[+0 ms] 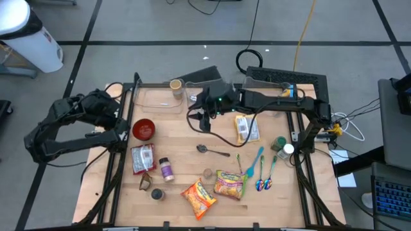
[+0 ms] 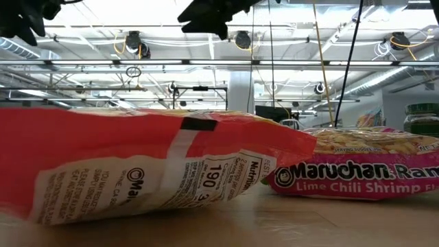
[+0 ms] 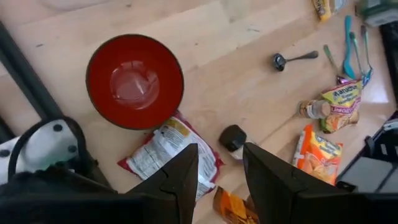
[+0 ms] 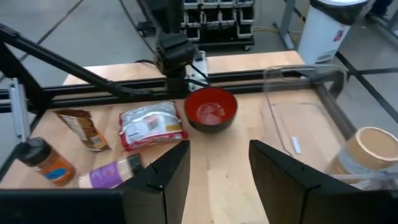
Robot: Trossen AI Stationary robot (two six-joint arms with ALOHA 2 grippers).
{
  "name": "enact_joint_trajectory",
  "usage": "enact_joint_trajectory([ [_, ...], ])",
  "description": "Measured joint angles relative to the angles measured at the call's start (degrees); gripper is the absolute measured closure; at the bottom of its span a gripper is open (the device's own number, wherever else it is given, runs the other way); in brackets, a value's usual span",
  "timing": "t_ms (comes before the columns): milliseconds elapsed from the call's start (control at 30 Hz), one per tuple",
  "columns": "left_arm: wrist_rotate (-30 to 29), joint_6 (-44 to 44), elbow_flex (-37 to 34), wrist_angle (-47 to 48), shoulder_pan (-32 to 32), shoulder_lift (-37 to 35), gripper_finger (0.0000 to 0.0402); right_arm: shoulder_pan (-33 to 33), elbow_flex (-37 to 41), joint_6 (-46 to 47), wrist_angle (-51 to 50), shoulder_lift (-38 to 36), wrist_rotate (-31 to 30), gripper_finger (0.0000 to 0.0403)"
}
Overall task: Pick & Place Food Item
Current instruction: Put the orange seasoning pack into the left transparent bin
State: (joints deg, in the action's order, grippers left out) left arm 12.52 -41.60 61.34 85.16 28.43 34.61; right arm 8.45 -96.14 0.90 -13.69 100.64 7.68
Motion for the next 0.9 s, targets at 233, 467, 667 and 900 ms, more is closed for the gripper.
enact_joint_trajectory([
  [233, -2.58, -5.74, 0.0, -6.57, -5.65, 6.01, 0.0268, -3.35, 0.0, 2.67, 0.22, 0.0, 0.07, 0.0243],
  [467, -2.52, -10.21, -0.04, -16.37, -18.04, 17.55, 0.0268, -7.53, 0.0, 2.96, 0.12, 0.0, 2.71, 0.0243],
  [667, -3.58, -24.07, -0.07, -16.54, -33.82, 23.95, 0.0268, -10.84, 0.0, 3.0, -2.57, 0.0, 3.1, 0.0243],
  [900, -12.61, -46.43, -0.07, -22.06, -52.82, 25.9, 0.0268, -14.5, 0.0, 2.68, -5.7, 0.0, 3.13, 0.0243],
])
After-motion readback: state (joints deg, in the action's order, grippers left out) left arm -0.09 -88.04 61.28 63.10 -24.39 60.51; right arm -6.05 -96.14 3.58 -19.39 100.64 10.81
